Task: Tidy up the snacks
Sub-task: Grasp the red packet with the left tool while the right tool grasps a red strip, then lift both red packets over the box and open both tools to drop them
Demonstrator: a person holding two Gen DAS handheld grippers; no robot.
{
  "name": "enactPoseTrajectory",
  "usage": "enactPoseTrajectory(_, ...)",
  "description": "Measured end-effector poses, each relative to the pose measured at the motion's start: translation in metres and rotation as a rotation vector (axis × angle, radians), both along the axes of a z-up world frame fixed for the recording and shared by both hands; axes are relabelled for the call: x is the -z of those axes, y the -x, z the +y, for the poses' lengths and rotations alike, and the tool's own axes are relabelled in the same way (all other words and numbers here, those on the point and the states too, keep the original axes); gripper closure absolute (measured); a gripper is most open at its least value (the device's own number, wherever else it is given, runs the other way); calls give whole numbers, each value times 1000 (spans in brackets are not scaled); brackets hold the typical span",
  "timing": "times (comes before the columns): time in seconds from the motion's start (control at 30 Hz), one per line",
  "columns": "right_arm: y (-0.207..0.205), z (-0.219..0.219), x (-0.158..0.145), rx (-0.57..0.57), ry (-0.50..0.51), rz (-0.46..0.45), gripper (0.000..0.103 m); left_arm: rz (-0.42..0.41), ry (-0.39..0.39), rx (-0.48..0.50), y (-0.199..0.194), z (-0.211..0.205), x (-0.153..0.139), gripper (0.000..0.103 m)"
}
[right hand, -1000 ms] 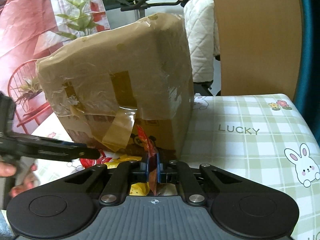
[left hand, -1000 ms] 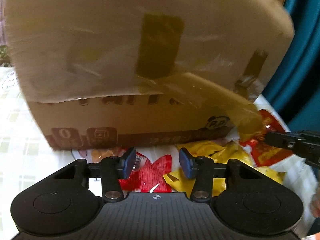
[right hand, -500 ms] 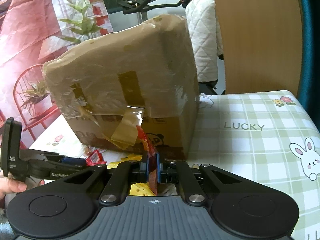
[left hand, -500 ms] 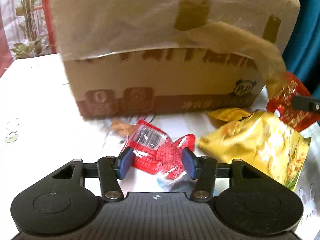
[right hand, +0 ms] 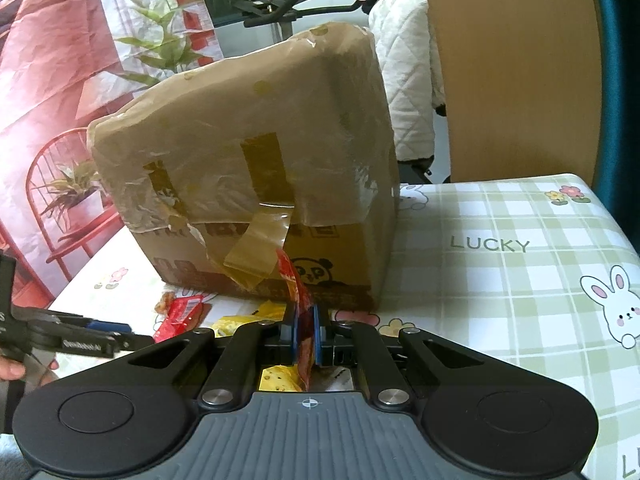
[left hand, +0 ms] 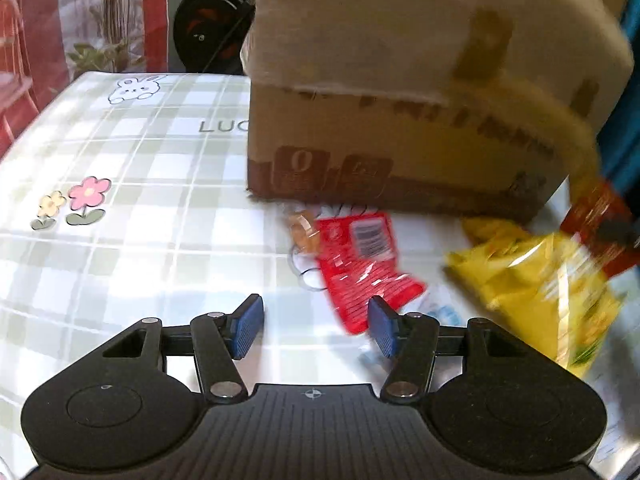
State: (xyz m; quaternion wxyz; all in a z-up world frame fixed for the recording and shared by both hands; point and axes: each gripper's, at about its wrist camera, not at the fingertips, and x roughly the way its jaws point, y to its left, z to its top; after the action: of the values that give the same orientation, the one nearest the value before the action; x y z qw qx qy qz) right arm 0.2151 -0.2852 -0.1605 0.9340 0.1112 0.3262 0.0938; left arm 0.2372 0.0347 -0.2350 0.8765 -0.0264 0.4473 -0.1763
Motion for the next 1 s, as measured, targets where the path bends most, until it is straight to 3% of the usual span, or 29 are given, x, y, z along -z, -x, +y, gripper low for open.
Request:
enactPoseTrajectory(0.23, 1, -1, -3, 14, 18, -11, 96, 3, 51, -36, -10, -31, -6, 35)
enactPoseTrajectory(0.37, 3, -1, -5, 14, 21, -17, 96, 22, -31, -103, -22, -49, 5, 35)
enactPoseTrajectory(0.43, 3, -3, -4, 16, 21, -16, 96, -4, -57, -97, -22, -55, 7, 29)
enactPoseTrajectory(0.53, 4, -5, -3, 23, 17, -12, 96, -34, -118, -65, -17, -66, 10, 27)
enactPoseTrajectory(0.6, 5, -6, -1, 25, 13, -8, 96, -56, -154, -44, -10, -69, 10, 30)
enactPoseTrajectory(0.67, 5, -5, 1, 22, 13, -5, 96, -76, -177, -43, -2, -66, 7, 50)
enactPoseTrajectory(0.77, 7, -4, 2, 19, 15, -2, 96, -54, -107, -46, 6, -53, 4, 50)
enactPoseTrajectory(1.0, 9, -1, 4, 26, 22, 0, 96, -72, -54, -81, 33, -30, 0, 51)
